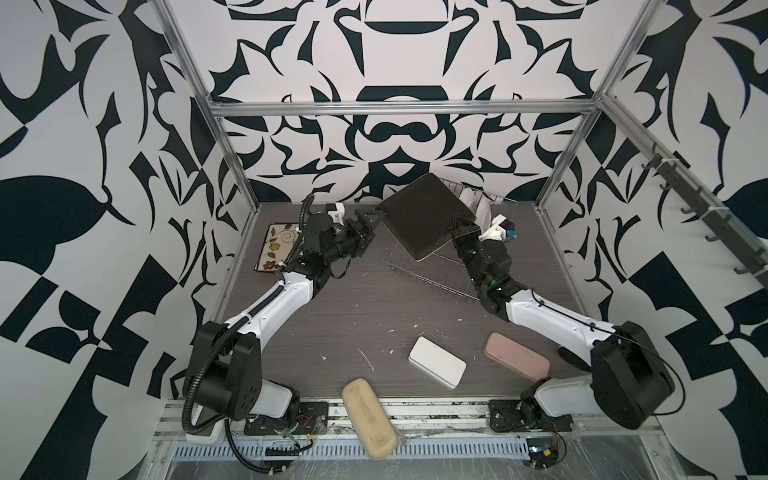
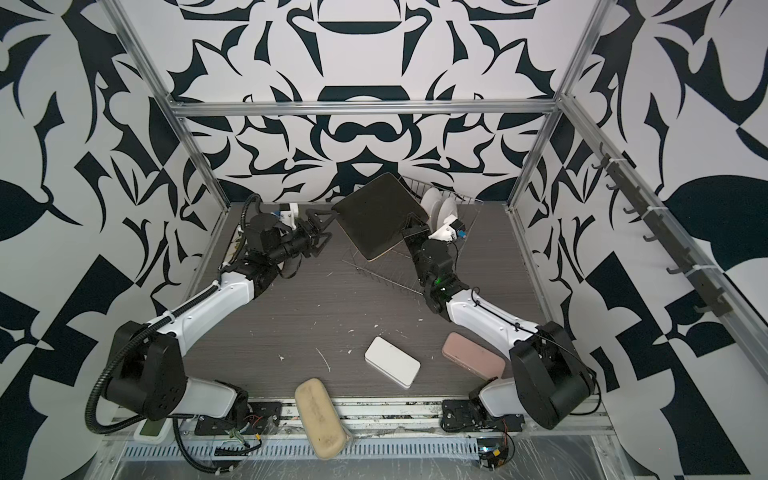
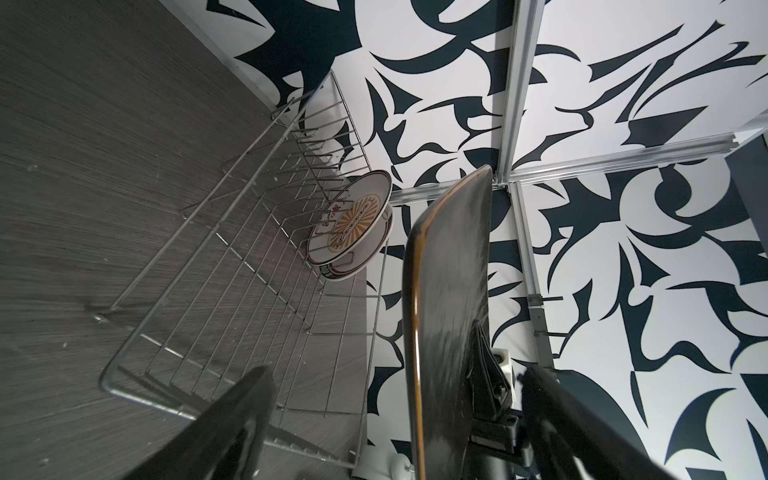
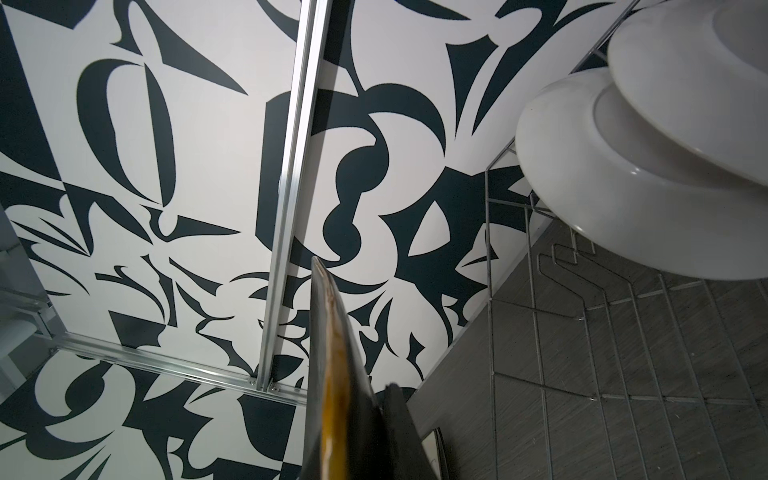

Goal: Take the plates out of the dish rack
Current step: 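Swing the dark plate toward the left gripper while the left gripper reaches for it, then grasp the dark plate's edge nearest the left gripper while the right gripper holds it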

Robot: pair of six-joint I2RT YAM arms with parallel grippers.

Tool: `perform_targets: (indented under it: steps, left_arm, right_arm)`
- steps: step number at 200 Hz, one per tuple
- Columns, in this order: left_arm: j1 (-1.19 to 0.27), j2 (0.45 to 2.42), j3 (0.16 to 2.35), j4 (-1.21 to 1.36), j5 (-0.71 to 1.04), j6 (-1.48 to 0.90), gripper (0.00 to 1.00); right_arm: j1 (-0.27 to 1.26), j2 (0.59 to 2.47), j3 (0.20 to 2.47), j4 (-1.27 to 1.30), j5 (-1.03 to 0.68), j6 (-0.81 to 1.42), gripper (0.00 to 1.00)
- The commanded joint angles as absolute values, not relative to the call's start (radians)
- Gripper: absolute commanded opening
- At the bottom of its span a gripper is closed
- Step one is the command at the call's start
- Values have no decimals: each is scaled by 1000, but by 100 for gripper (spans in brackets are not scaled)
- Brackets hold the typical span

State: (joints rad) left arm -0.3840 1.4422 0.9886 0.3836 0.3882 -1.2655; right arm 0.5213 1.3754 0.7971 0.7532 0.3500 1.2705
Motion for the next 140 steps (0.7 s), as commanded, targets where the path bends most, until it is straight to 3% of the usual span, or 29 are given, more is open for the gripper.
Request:
perform_targets:
  steps: [1, 66, 140]
  left_arm:
    - [-399, 1468, 972, 481, 377, -1303, 94]
    - [-459, 1538, 980, 580, 381, -1334, 86]
    - [-487, 1558, 974, 613, 363, -1343, 56]
  right_arm:
    - [541, 1334, 824, 999, 425, 1357, 0]
    - [561, 1342, 821, 1009, 433, 1351, 0]
    - [564, 1343, 817, 1014, 436, 1360, 0]
